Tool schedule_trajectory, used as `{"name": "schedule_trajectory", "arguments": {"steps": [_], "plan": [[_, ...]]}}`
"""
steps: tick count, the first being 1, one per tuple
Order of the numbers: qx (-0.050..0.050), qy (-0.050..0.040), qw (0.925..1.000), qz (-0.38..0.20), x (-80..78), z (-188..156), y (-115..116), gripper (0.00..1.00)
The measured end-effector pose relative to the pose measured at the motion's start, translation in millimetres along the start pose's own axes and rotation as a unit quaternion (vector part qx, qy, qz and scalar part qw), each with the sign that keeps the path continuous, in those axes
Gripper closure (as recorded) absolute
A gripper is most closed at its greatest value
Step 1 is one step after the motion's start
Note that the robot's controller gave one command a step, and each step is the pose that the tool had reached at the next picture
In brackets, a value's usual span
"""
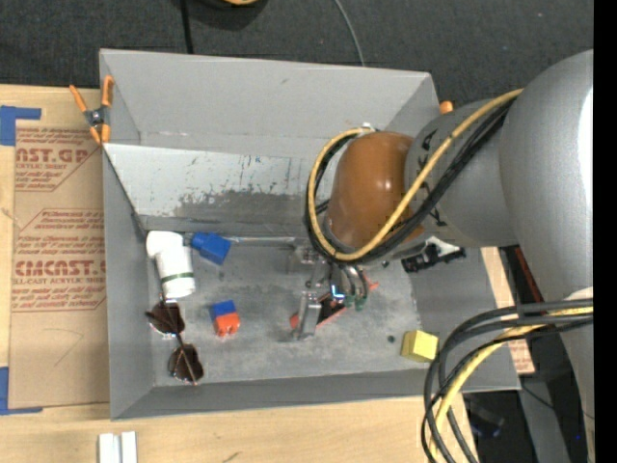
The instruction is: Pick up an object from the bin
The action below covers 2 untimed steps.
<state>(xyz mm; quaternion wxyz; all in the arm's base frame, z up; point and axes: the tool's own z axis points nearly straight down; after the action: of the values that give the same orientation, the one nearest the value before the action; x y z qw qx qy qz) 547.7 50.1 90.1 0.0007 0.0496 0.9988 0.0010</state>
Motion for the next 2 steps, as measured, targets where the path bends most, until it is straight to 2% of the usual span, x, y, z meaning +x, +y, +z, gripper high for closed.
{"name": "schedule_trajectory", "arguments": {"steps": [1,2], "plan": [[-0.001,0.0006,0.9929,-0.119,-7.8,11,-22,0.00],[-0.001,0.0000,0.9967,-0.081,-13.4,17,-51,0.00]]}}
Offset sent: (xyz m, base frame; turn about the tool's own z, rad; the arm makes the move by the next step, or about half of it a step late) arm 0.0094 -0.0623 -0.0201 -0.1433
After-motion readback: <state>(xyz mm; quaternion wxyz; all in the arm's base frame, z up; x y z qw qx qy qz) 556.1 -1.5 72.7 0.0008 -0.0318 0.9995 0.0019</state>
